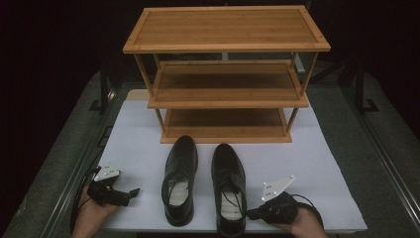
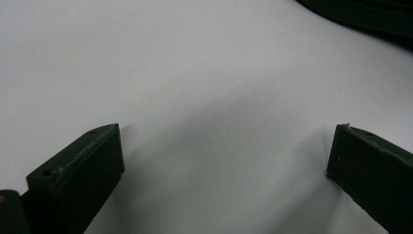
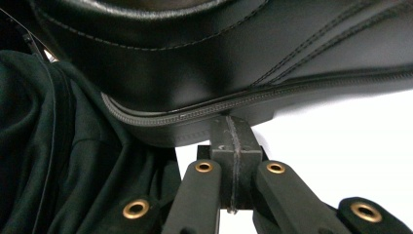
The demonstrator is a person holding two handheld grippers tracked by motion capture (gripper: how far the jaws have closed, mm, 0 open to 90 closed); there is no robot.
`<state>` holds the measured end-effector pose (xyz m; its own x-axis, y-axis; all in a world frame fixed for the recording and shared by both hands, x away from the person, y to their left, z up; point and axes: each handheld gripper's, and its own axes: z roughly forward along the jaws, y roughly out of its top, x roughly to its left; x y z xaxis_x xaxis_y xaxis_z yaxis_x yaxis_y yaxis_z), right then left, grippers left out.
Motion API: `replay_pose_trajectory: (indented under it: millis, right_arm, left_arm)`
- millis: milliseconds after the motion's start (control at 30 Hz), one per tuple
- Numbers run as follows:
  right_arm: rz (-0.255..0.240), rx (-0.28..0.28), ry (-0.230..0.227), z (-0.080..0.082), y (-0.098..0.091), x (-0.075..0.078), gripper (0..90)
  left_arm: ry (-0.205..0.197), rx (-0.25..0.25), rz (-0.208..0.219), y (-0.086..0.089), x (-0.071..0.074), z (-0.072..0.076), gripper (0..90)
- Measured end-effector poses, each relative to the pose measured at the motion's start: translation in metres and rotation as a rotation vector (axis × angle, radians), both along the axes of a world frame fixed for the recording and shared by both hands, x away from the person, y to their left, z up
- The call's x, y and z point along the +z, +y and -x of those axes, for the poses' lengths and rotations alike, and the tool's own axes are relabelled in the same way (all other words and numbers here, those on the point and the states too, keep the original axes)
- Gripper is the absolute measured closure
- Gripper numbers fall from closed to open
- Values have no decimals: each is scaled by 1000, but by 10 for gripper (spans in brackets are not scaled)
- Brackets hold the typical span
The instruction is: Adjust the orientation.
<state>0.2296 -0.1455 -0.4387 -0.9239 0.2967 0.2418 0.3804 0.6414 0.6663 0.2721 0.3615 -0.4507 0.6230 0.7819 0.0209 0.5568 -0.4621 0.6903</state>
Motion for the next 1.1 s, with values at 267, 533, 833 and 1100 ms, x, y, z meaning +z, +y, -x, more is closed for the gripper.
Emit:
replay_pose_trajectory:
  millis: [267,533,833,1100]
  right_arm:
    - [-49,-57,-50,-4,-8,14,814]
    - [-178,-159,-120,-16,-9,49,626]
    - [-206,-171,-139,-30,19,63,571]
    - [-161,-182,-134,-36,32,56,656]
  left_arm:
    - [0,0,0,0,0,0,0]
    - [1,1,1,0,0,0,0]
    - [0,2,2,0,0,0,0]
    - [1,3,3,0,0,0,0]
